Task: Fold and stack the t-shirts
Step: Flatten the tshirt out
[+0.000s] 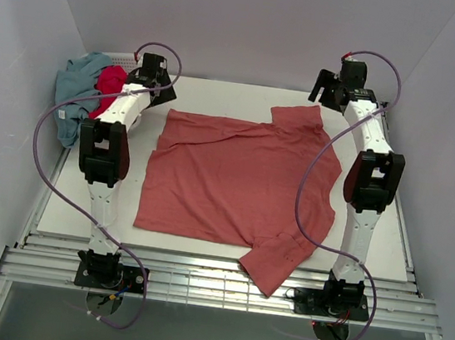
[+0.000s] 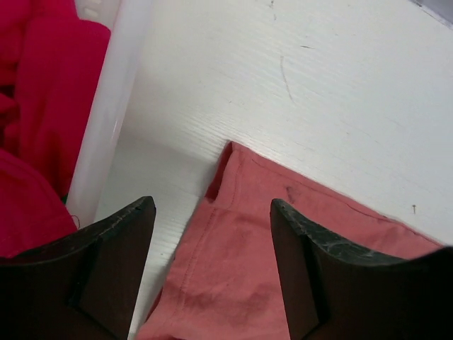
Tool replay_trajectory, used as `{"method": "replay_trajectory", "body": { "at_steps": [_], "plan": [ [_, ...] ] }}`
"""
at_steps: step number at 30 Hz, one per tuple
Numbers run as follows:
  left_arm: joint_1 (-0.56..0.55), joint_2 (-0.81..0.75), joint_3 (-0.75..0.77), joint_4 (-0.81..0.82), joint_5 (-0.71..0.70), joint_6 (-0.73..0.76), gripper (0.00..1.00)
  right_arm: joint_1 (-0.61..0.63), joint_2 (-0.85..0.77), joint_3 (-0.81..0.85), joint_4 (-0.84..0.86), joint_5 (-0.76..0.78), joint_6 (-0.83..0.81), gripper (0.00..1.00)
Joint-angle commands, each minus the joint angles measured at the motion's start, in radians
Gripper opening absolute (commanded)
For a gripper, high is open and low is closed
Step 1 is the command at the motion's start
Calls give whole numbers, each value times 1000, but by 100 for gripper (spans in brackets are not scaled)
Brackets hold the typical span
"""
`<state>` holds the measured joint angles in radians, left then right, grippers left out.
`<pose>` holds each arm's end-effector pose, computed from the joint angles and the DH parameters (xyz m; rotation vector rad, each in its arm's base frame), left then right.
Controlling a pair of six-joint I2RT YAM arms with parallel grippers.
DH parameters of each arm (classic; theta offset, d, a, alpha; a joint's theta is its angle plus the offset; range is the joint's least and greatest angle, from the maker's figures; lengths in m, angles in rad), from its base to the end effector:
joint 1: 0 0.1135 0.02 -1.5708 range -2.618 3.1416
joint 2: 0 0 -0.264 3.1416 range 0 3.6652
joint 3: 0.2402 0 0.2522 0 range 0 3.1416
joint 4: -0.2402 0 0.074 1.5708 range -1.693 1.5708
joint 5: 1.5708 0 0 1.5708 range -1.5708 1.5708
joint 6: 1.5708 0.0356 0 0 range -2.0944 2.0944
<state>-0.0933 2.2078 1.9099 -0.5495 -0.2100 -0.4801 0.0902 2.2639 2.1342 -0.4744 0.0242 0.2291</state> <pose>0.4993 -0.0393 0.2296 -0.5533 2.3289 -0.0141 0.5275 0.0468 0.2821 0.1650 2.1726 0.1558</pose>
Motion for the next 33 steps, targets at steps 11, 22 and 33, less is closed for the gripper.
{"method": "replay_trajectory", "body": {
  "at_steps": [11,22,33],
  "plan": [
    [84,-89,-69,28,198,78,79,-26,-70,-67,-150,-91,37,78],
    [67,-42,-175,172,152,152,77,-24,-112,-243,78,42,-102,77],
    [72,-79,-247,221,179,123,78,-24,-121,-226,100,-11,-120,77]
  ]
}}
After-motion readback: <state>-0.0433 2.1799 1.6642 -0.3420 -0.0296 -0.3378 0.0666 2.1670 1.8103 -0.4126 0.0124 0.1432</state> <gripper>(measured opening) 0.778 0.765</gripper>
